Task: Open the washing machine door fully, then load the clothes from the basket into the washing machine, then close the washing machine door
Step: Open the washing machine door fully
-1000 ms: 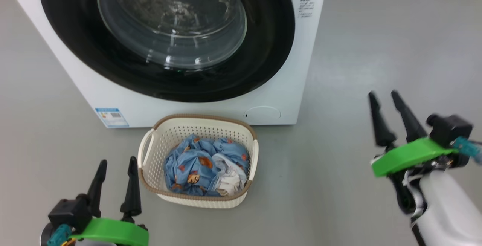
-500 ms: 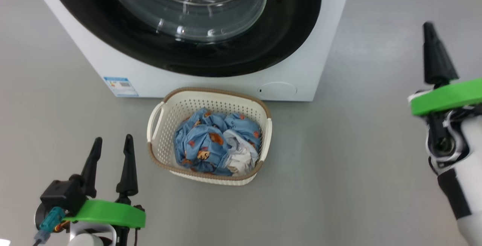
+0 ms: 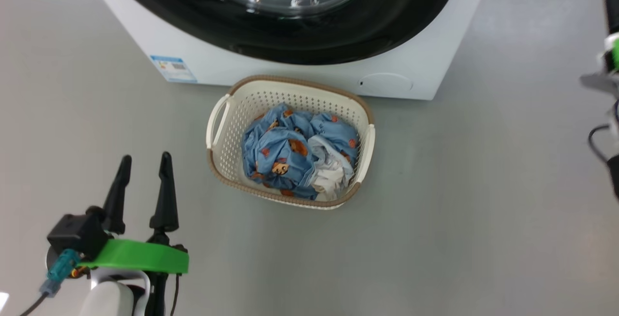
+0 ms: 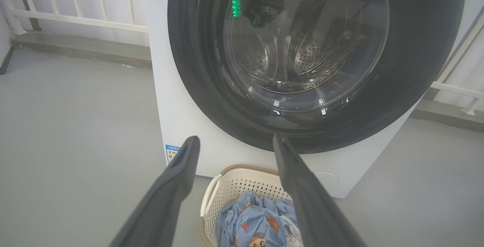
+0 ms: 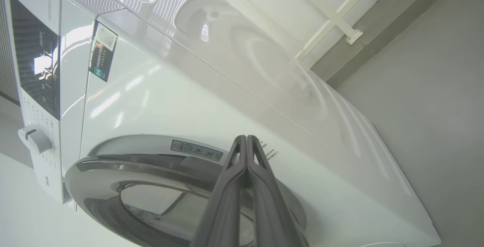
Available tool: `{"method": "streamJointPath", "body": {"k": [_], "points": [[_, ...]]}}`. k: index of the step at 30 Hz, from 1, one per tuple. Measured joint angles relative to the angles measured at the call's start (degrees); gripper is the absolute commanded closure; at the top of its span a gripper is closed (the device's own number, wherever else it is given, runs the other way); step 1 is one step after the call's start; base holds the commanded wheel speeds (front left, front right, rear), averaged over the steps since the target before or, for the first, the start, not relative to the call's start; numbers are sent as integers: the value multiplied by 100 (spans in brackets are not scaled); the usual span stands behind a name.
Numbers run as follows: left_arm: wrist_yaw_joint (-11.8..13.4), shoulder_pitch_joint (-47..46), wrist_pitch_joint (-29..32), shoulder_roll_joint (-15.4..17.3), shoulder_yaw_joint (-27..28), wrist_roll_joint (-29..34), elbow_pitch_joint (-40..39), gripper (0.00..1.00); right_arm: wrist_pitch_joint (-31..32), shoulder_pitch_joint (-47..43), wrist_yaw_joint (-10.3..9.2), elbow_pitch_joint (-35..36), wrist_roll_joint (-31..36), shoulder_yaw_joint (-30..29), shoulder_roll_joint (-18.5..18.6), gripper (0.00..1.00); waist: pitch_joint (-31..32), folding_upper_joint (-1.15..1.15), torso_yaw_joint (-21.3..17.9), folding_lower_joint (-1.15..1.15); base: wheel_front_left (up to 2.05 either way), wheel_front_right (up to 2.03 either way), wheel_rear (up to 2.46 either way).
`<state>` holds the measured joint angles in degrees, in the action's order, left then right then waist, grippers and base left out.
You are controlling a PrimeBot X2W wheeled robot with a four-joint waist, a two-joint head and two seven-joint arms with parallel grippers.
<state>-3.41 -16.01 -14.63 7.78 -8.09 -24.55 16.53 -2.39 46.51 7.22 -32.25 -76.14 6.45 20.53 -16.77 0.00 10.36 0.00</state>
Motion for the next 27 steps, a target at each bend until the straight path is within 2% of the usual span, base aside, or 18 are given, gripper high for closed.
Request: {"method": "streamJointPath", "body": {"k": [8, 14, 19, 27], "points": [[-112, -149, 0, -162, 171, 55, 0, 0, 1151, 774, 0, -370, -1007, -111, 124, 100, -312, 0, 187, 0, 0, 0, 0], [-192, -259, 0, -252, 260, 181, 20, 0, 1793, 1189, 0, -509, -1416, -118, 124, 100, -510, 0, 266, 0, 0, 0, 0], [-268, -307, 0, -367, 278, 207, 31, 0, 2342, 1546, 0, -697, -1538, -77, 129, 100, -630, 0, 350, 0, 0, 0, 0], [-319, -413, 0, -444, 353, 256, 38, 0, 2730, 2022, 0, -947, -1592, 75, 144, 100, -781, 0, 481, 0, 0, 0, 0]]}}
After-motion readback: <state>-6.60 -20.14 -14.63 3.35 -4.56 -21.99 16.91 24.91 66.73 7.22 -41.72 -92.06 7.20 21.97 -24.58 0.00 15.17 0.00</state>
